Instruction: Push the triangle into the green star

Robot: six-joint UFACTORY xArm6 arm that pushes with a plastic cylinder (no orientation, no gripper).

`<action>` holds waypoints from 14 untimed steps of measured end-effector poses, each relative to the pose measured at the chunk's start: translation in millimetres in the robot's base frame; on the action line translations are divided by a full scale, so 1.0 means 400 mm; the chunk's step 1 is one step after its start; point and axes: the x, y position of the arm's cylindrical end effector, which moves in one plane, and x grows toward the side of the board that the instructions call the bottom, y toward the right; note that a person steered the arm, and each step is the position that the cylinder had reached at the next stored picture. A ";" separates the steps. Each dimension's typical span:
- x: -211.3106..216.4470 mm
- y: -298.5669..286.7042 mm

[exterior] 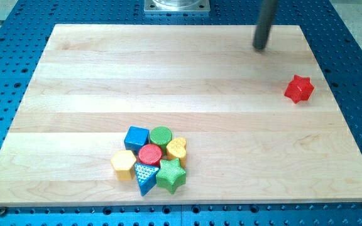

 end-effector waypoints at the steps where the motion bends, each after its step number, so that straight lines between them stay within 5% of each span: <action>1: 0.192 0.173; 3: 0.497 0.300; 5: 0.791 -0.030; 6: 0.852 -0.238; 9: 0.865 -0.622; 11: 0.864 -0.642; 13: 0.753 -0.692; 14: 0.859 -0.678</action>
